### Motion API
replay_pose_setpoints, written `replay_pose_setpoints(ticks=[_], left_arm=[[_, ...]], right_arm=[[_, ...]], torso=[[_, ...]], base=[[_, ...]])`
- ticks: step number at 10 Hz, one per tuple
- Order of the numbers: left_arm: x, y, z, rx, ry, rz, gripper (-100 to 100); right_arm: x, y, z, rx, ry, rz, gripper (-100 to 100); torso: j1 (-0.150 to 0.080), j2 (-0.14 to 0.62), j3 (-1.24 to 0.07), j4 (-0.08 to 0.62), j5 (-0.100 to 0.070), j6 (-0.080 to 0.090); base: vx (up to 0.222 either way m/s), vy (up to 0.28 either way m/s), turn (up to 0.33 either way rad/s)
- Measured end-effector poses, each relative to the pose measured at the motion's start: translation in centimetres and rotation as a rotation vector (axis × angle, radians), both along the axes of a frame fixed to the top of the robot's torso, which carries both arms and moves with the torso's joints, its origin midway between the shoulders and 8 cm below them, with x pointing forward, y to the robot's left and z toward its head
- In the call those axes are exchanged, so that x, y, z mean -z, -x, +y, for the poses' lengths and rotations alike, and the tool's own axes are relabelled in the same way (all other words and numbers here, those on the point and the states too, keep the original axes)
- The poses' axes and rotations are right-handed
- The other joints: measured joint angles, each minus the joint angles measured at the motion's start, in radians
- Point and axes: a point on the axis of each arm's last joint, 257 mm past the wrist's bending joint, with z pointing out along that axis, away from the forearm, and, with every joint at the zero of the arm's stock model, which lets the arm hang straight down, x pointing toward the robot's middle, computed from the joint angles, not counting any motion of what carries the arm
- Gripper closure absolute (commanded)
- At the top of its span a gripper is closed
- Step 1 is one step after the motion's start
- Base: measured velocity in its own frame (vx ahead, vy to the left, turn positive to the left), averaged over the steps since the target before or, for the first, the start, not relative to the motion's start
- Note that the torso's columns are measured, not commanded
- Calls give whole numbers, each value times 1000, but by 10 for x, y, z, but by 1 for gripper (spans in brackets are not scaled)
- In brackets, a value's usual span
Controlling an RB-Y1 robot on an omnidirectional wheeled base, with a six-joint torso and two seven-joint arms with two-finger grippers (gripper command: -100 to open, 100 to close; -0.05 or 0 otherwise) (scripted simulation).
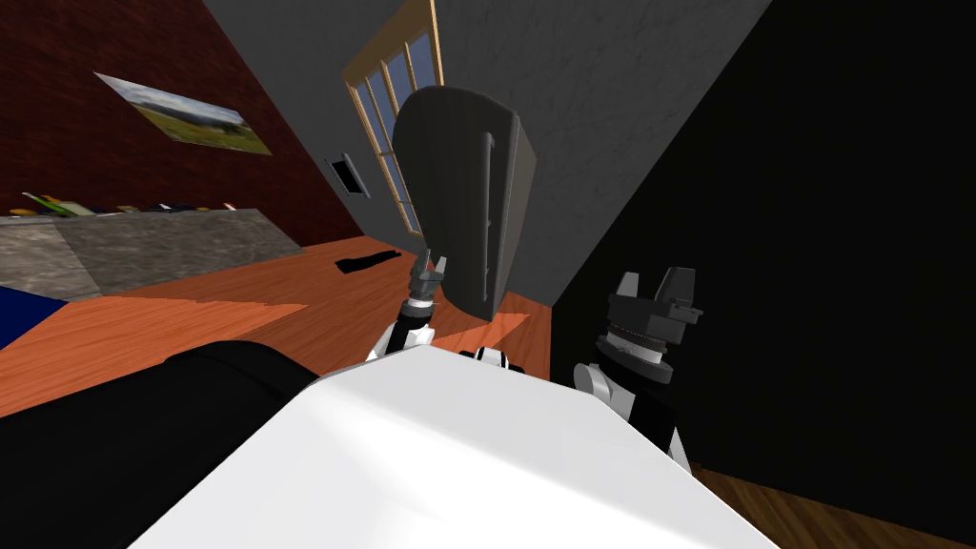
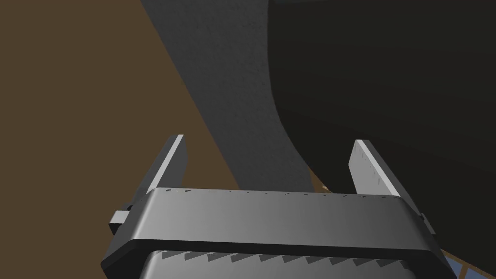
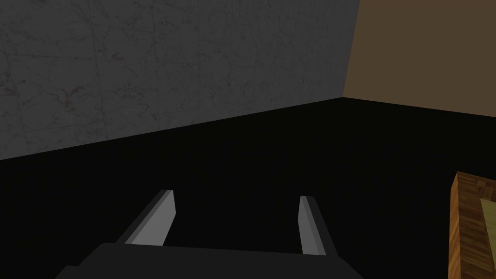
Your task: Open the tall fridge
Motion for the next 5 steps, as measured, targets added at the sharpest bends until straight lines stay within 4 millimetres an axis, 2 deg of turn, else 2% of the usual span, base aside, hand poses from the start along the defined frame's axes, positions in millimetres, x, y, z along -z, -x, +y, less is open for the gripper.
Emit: replay_pose_setpoints(ticks=[5], left_arm=[[2, -29, -23, 77, -78, 60, -100]], right_arm=[[0, 0, 0, 0, 0, 0, 0]], torso=[[0, 0, 0, 0, 0, 0]], base=[[56, 4, 24]])
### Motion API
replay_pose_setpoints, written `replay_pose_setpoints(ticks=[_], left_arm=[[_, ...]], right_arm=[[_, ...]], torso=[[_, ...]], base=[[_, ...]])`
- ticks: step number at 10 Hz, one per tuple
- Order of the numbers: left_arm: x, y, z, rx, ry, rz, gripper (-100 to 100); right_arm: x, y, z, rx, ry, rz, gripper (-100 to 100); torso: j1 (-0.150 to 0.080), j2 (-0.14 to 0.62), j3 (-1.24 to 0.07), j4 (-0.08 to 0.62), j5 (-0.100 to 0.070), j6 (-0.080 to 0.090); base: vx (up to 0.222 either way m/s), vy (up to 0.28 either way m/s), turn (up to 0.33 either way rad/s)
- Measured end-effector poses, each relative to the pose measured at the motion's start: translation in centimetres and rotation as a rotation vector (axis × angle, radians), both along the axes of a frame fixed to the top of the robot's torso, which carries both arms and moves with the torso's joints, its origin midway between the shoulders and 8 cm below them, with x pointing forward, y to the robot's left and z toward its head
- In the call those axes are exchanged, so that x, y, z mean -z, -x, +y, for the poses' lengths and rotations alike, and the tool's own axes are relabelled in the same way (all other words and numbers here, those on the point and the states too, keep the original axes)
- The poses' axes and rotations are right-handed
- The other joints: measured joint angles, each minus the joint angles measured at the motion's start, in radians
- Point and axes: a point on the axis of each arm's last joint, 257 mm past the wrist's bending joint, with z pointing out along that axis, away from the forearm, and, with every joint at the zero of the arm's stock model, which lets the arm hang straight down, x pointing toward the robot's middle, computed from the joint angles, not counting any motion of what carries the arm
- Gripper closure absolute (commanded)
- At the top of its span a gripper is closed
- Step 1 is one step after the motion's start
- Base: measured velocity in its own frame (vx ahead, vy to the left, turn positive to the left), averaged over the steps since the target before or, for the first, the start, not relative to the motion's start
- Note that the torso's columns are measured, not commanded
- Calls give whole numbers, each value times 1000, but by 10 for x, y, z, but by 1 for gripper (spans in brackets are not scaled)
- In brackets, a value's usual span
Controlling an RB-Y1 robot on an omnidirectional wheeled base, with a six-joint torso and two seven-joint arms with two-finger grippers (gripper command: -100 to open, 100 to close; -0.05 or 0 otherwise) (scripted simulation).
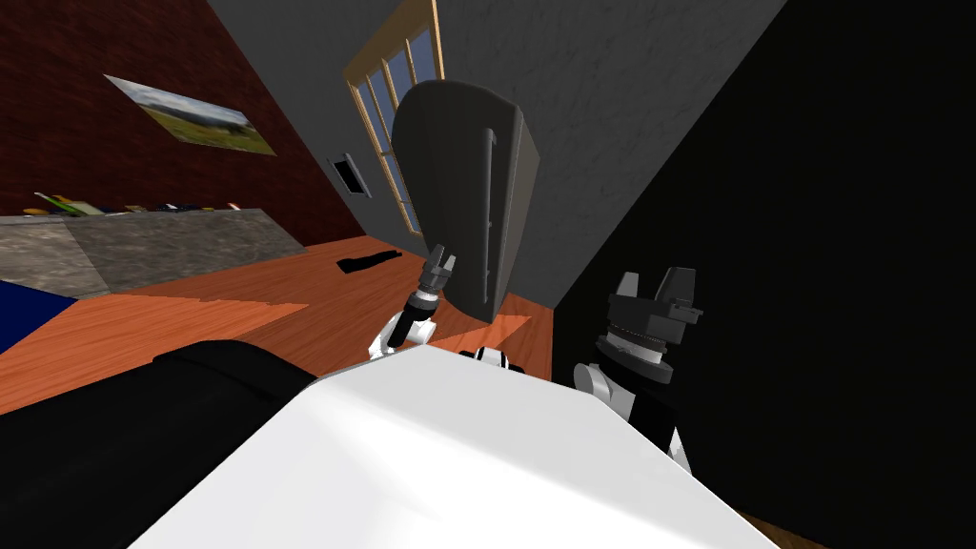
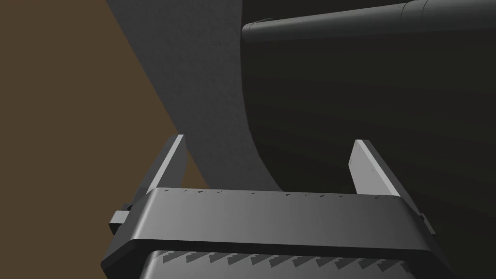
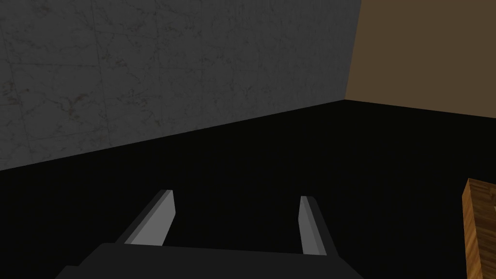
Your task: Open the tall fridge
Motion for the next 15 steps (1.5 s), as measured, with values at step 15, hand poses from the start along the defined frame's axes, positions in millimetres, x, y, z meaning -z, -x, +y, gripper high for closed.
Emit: replay_pose_setpoints(ticks=[15], left_arm=[[-5, -60, -58, 110, -242, 141, -100]], right_arm=[[0, 0, 0, 0, 0, 0, 0]], torso=[[-1, 1, 1, 0, 0, 0]], base=[[52, -1, 23]])
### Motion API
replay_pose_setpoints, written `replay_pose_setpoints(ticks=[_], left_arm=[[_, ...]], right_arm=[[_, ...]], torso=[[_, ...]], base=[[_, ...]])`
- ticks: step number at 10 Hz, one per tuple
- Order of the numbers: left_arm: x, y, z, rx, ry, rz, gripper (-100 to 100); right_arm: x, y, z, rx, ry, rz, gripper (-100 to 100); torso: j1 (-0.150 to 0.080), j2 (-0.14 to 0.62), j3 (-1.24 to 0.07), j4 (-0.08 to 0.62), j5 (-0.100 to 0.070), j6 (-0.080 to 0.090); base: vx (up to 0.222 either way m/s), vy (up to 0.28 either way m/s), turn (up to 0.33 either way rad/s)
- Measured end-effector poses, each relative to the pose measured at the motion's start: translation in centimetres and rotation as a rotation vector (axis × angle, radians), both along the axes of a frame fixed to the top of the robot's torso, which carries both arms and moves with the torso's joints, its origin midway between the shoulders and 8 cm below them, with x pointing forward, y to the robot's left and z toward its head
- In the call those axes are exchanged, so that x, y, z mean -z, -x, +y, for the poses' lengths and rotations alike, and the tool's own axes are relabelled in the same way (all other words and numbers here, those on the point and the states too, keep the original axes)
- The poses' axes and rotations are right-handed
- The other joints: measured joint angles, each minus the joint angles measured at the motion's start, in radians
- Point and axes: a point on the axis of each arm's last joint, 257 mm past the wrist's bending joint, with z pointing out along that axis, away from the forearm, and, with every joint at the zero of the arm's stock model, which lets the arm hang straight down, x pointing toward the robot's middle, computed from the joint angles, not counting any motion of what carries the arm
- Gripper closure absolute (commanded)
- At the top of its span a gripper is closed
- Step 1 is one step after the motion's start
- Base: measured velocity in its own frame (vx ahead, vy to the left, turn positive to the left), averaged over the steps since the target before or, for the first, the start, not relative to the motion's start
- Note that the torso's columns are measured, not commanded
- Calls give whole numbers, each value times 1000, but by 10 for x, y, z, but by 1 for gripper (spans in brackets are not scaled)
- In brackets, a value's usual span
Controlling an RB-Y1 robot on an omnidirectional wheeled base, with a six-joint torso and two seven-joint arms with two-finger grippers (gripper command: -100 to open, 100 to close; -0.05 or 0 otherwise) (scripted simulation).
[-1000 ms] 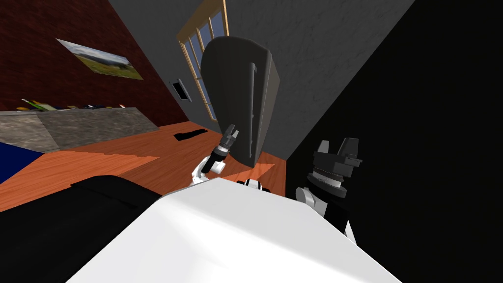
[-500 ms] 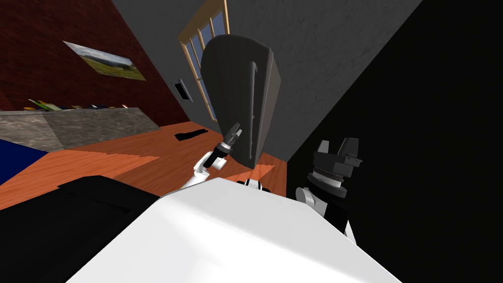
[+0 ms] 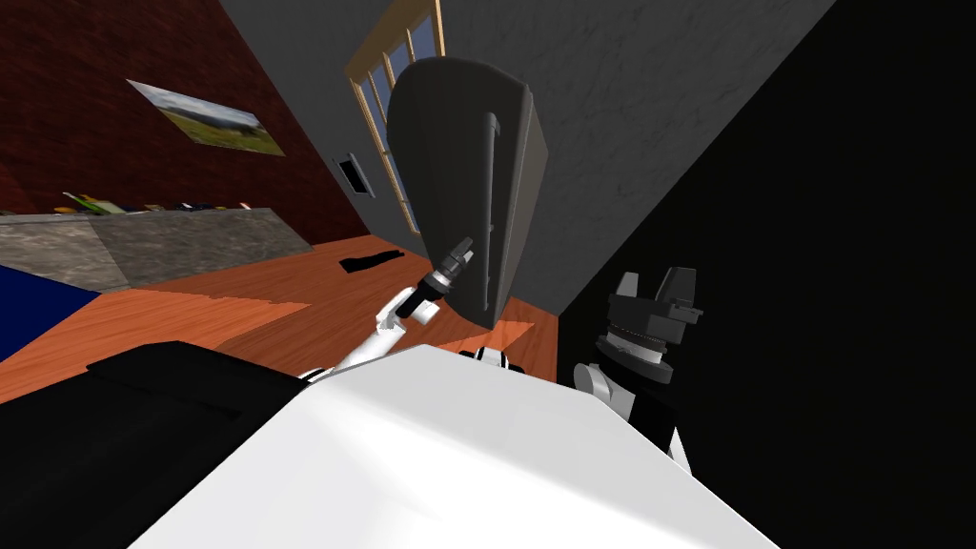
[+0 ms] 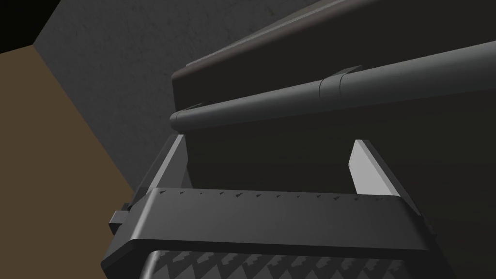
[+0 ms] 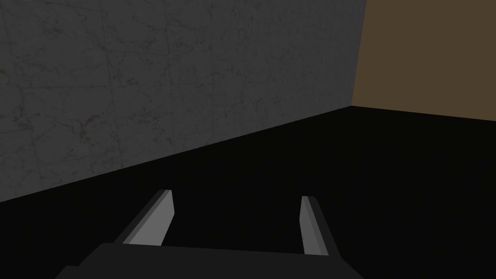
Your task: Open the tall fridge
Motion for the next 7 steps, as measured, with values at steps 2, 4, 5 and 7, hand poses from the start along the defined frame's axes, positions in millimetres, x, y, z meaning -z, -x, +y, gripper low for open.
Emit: replay_pose_setpoints(ticks=[2, 4, 5, 7], left_arm=[[3, -8, -5, 3, -41, 19, -100], [3, -15, -10, 5, -91, 38, -100], [5, -19, -13, 3, -124, 51, -100], [10, -25, -14, -6, -164, 74, -100]], right_arm=[[0, 0, 0, 0, 0, 0, 0], [0, 0, 0, 0, 0, 0, 0], [0, 0, 0, 0, 0, 0, 0], [0, 0, 0, 0, 0, 0, 0]], torso=[[0, 0, 0, 0, 0, 0], [0, -1, -1, 0, 0, 0], [0, -1, -1, 0, 0, 0], [1, 1, 0, 0, 0, 0]], base=[[34, -20, 18], [50, -32, 44], [33, -27, 18], [27, -28, 32]])
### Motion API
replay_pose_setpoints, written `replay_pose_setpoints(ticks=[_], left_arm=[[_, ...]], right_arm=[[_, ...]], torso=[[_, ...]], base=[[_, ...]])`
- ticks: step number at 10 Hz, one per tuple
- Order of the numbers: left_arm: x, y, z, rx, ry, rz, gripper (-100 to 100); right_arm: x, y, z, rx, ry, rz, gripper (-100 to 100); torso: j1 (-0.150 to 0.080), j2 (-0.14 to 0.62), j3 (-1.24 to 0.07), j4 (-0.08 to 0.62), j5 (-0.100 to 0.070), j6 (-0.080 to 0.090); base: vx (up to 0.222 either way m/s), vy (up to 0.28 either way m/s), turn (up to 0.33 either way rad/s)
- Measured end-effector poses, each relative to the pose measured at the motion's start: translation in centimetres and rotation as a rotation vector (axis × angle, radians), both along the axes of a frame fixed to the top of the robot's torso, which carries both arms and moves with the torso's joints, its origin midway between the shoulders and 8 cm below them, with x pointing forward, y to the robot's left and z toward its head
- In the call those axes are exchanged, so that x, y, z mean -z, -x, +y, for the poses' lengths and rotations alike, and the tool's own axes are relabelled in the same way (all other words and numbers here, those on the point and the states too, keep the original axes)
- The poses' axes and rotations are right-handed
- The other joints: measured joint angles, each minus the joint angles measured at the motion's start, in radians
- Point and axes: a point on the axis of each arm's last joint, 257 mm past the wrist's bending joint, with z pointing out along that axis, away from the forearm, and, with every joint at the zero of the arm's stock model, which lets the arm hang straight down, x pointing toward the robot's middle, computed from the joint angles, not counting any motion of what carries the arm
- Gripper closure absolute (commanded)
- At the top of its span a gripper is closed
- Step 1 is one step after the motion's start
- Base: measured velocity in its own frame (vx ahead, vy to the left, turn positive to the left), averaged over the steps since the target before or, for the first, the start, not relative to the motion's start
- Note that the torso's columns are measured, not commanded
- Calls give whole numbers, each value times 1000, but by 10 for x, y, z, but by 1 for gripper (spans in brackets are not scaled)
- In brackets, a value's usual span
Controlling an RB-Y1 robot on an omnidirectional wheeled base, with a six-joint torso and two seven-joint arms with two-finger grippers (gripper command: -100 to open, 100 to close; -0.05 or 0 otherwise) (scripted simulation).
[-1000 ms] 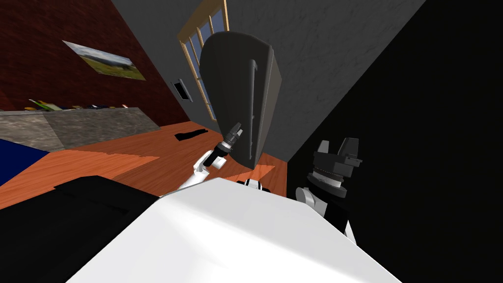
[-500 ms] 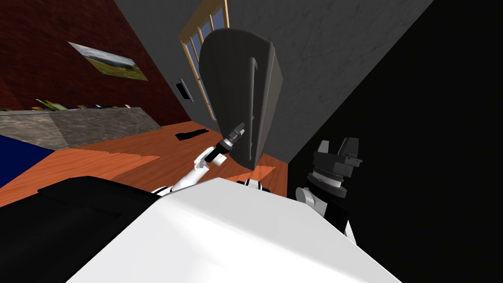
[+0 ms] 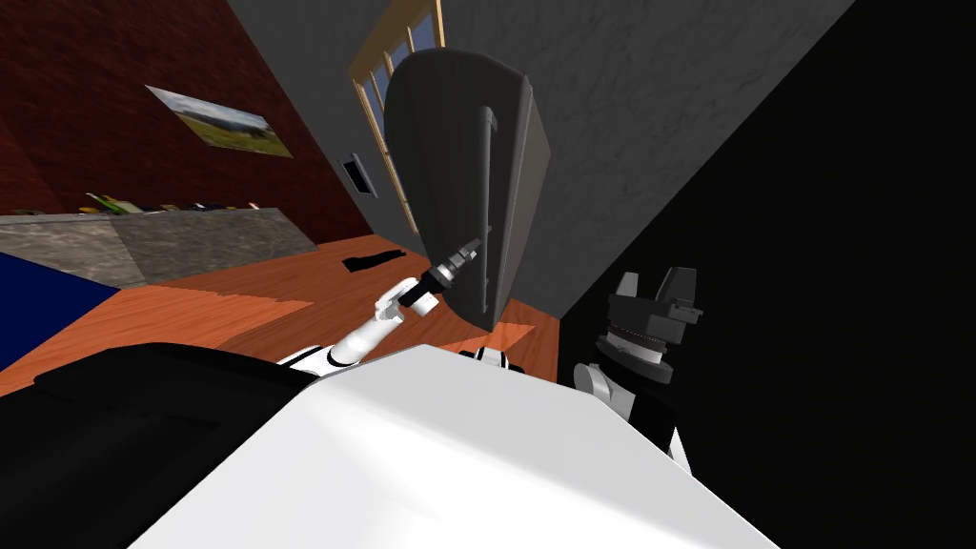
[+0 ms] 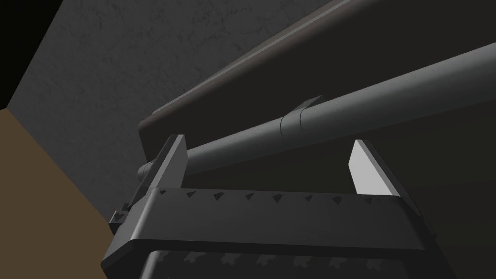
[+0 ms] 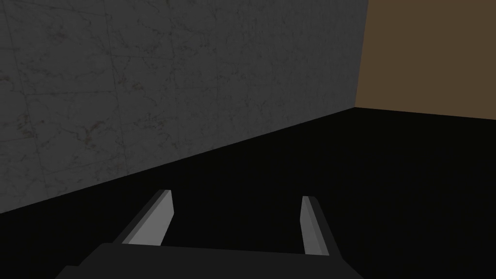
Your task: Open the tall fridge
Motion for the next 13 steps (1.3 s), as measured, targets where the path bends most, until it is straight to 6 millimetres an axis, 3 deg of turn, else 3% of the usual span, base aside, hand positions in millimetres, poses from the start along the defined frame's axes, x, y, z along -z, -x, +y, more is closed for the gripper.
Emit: replay_pose_setpoints(ticks=[4, 13], left_arm=[[9, -16, 0, -27, -108, 44, -100], [19, -47, 25, -149, -365, 116, -100]], right_arm=[[0, 0, 0, 0, 0, 0, 0], [0, 0, 0, 0, 0, 0, 0]], torso=[[0, -1, 0, 0, 0, 0], [0, -1, 0, 0, 0, 0]], base=[[31, -37, 37], [31, -37, 34]])
